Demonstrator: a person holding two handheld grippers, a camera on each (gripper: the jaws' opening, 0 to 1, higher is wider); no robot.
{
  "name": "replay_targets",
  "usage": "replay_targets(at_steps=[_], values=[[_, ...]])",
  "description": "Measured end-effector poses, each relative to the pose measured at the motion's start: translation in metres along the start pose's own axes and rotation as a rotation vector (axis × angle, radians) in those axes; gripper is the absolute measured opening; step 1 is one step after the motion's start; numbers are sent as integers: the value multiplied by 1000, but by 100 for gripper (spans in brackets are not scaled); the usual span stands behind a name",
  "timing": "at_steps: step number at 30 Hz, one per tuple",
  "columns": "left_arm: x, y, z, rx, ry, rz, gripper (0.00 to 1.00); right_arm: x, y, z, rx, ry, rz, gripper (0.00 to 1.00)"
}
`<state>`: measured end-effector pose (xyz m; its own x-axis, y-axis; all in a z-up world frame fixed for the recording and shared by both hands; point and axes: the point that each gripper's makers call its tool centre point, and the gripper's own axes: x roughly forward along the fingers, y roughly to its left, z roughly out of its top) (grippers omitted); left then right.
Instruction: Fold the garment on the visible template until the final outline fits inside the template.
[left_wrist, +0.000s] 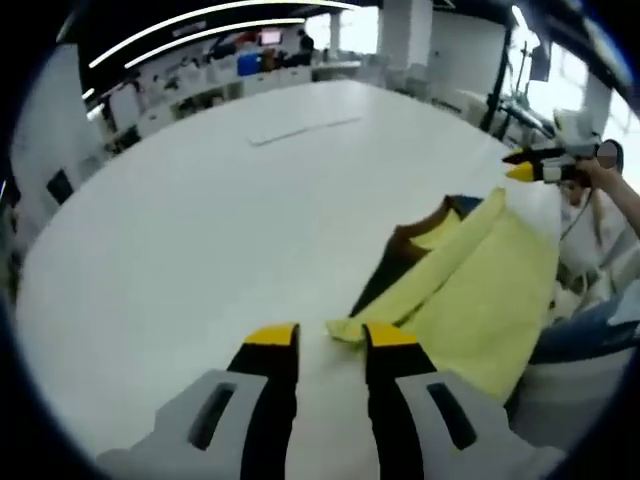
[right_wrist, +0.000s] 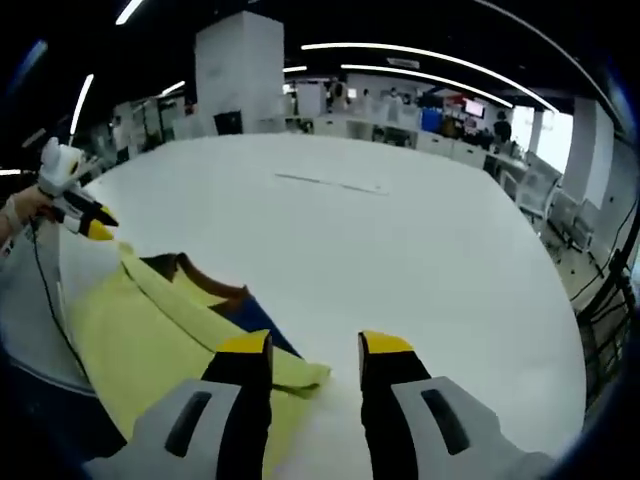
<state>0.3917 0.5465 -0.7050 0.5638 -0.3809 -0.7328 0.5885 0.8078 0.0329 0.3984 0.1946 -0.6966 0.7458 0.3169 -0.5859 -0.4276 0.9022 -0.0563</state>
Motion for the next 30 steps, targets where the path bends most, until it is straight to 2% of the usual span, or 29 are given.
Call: replay_targets(at_steps=[1, 6, 10, 11, 16, 21, 25, 27, 30], values=[[-1, 1, 1, 23, -3, 8, 29, -1, 2, 0, -11, 2, 4, 40], [-8, -4, 5, 37, -13, -5, 34, -5, 9, 1, -36, 1, 18, 50], [-15, -4, 6, 43, -9, 6, 50, -9, 17, 3, -60, -1, 38, 59], [-17, -4, 5, 45, -2, 8, 54, -10, 22, 0, -71, 23, 58, 60], [-26, -6, -2, 84, 23, 20, 64, -14, 29, -4, -122, 43, 64, 71], [-32, -15, -5, 126, 27, 1, 81, -20, 35, -4, -125, 46, 81, 79], [-38, -18, -6, 138, 31, -11, 89, -25, 39, -2, -147, 46, 89, 84], [-41, -23, -6, 139, 28, -36, 96, -28, 40, -1, -147, 45, 94, 85], [-46, -26, -5, 154, 29, -36, 99, -30, 41, 2, -159, 47, 95, 90]])
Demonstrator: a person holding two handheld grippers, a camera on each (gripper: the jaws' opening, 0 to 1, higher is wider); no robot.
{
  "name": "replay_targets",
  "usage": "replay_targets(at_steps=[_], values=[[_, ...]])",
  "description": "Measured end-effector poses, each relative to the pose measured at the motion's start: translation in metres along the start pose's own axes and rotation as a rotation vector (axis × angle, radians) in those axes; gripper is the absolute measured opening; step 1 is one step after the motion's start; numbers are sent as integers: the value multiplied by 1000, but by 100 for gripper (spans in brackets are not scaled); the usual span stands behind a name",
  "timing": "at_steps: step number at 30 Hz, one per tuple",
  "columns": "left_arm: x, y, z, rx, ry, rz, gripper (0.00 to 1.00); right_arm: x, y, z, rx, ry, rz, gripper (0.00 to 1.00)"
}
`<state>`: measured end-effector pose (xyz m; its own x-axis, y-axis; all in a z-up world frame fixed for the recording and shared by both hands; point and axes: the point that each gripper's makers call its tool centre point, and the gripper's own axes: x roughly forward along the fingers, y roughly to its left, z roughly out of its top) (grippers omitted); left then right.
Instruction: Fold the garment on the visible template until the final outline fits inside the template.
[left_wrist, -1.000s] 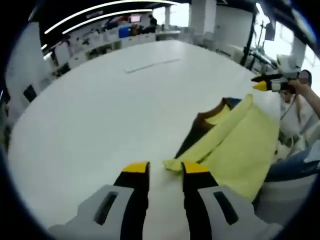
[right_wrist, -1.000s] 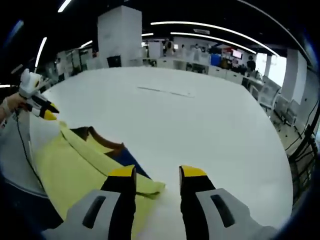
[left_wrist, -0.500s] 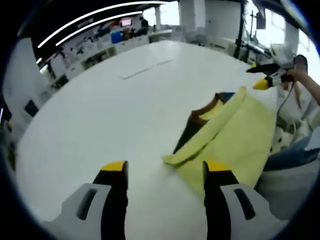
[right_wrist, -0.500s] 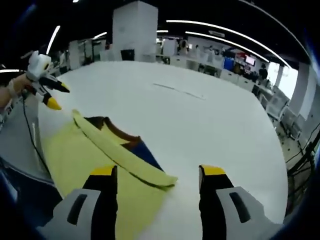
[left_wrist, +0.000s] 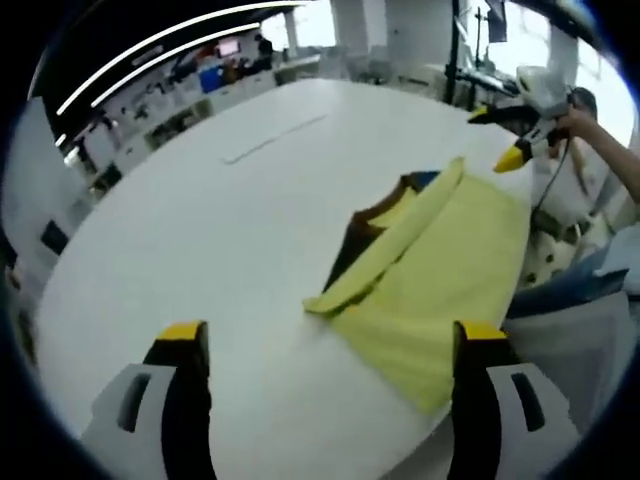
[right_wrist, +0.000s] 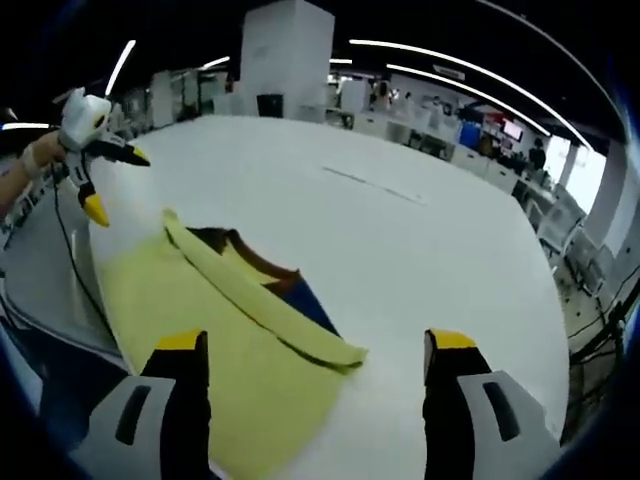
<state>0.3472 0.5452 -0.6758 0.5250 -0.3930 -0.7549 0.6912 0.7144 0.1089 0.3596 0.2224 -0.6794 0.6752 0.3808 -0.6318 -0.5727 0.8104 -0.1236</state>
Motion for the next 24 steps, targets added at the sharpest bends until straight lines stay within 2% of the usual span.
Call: replay_targets(at_steps=[5, 8, 17, 20, 24], values=[[-7, -4, 0, 10, -2, 1, 100, -7, 5, 6, -24, -6, 8, 94], [-11, -5, 0, 25, -8, 8, 100, -9, 10, 6, -30, -4, 12, 100], [-14, -5, 2, 27, -9, 19, 100, -13, 13, 2, -60, 5, 25, 100], [-16, -13, 4, 49, -24, -15, 100, -15, 12, 3, -65, 0, 27, 100], [-18, -14, 6, 58, -22, -3, 100, -16, 10, 1, -76, 4, 40, 100]])
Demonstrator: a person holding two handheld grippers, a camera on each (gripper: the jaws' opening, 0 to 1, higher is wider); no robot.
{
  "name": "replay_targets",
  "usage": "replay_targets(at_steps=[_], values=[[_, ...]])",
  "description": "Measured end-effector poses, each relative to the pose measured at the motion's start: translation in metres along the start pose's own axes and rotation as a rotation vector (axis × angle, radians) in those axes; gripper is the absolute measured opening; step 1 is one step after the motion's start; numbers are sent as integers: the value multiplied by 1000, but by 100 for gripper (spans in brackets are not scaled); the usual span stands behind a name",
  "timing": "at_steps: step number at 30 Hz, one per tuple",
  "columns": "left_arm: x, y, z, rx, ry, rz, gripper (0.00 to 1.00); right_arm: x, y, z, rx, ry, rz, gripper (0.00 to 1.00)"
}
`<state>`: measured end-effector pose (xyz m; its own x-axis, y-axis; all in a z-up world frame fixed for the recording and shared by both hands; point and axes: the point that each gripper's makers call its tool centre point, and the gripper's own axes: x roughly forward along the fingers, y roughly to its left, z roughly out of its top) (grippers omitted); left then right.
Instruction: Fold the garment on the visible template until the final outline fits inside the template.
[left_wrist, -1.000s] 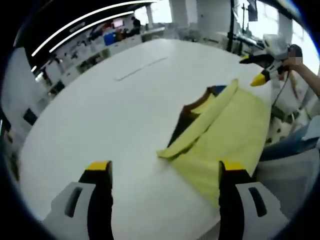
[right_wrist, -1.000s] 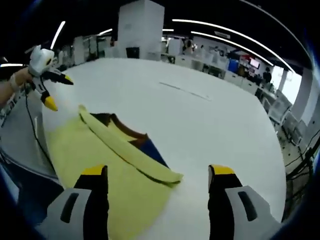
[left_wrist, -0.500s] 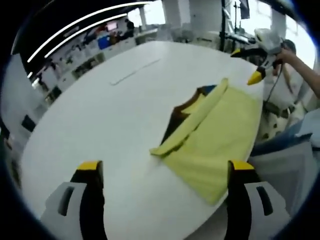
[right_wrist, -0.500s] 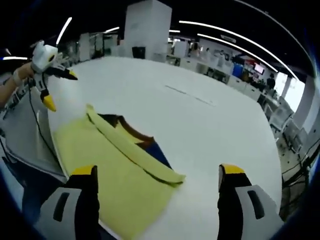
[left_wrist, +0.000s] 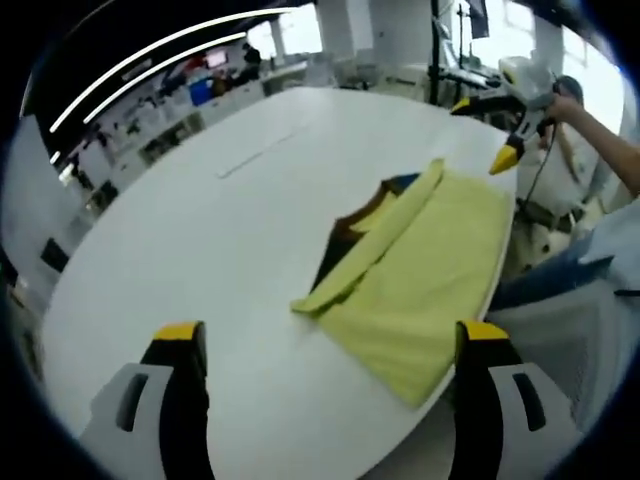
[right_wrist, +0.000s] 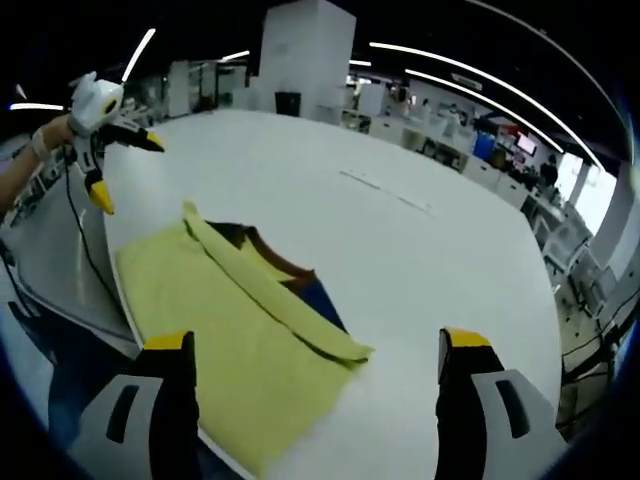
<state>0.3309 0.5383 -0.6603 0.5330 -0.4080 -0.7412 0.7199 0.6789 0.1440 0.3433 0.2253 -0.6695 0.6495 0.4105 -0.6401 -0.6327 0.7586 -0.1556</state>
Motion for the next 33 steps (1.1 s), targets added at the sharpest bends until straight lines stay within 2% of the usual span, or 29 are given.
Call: replay_targets(at_steps=[5, 7, 8, 10, 13, 19, 21, 22, 30, 33], values=[[0, -1, 8, 17, -8, 19, 100, -3, -7, -6, -31, 23, 11, 100], [2, -1, 7, 25, 17, 22, 100, -5, -12, -7, -48, 20, -1, 100], [2, -1, 4, 54, 45, 30, 100, -6, -14, -8, -58, 20, -3, 100], [3, -1, 13, 107, 14, 56, 100, -8, -15, -10, -74, 22, 9, 100], [3, -9, 20, 83, 3, 31, 100, -11, -19, -10, -91, 17, 12, 100], [11, -10, 16, 127, 46, 34, 100, -11, -21, -10, -133, 21, 26, 100], [12, -9, 17, 162, 48, 40, 100, -10, -21, -9, -160, 22, 24, 100], [12, -8, 19, 207, 48, 43, 100, -10, -20, -9, -174, 20, 25, 100], [14, 3, 17, 336, 65, 38, 100, -10, -10, -1, -340, -18, 72, 100], [13, 4, 16, 395, 72, 40, 100, -9, -8, -12, -422, 38, 93, 100]])
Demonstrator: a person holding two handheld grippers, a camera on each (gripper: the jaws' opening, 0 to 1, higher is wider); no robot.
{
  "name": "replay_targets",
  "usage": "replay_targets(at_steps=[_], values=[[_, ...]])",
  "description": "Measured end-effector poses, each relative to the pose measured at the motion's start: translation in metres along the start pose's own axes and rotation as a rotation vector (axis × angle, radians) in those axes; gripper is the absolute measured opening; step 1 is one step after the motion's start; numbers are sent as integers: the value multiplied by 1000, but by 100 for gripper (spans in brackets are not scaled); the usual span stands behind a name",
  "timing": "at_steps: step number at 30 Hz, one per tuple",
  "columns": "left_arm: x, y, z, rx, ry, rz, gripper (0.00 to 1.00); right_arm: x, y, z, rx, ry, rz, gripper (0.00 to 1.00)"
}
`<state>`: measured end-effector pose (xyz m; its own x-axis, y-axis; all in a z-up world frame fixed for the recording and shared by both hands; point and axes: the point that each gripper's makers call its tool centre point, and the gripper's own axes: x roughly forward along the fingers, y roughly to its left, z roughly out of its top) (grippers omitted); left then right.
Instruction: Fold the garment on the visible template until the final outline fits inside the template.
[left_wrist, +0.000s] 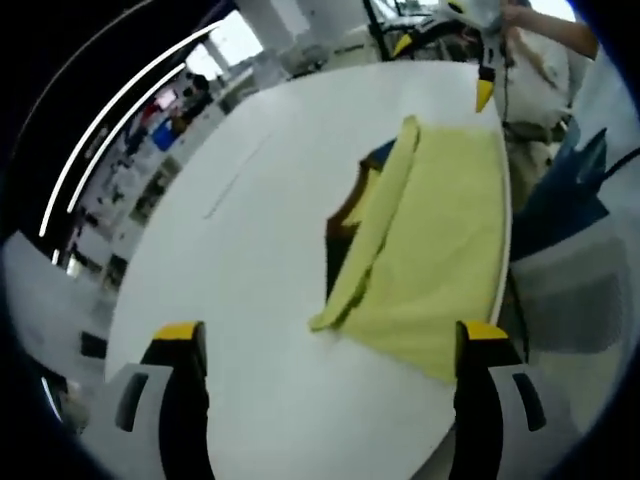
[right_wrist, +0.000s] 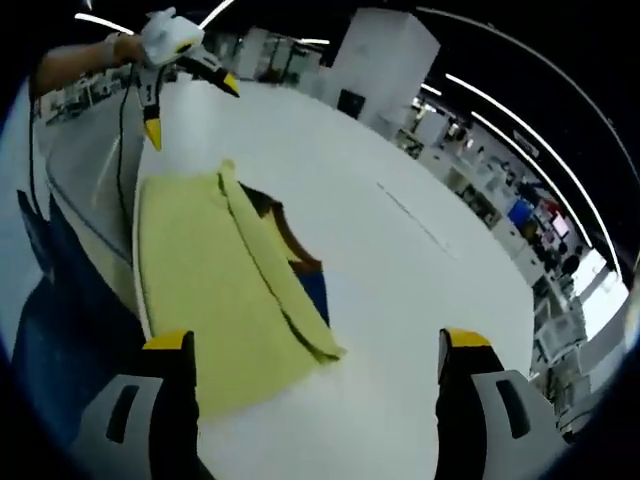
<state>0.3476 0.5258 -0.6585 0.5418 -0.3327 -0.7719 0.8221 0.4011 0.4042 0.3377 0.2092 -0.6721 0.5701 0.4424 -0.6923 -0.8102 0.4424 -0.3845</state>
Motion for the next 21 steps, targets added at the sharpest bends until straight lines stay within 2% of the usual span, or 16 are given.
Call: replay_targets(at_steps=[2, 7, 14, 17, 21], values=[[1, -1, 1, 38, -10, 3, 100, 3, 5, -3, -27, 9, 28, 100], [8, 2, -2, 60, -2, 8, 99, 8, 6, -5, -56, 14, 32, 100], [18, 9, -5, 91, 5, 3, 80, 15, 1, -3, -74, 3, 20, 85], [24, 8, -6, 79, -4, -27, 68, 18, -2, -4, -77, 1, 24, 77], [33, 7, -8, 95, -10, -55, 63, 23, -2, -1, -85, -34, 47, 68]])
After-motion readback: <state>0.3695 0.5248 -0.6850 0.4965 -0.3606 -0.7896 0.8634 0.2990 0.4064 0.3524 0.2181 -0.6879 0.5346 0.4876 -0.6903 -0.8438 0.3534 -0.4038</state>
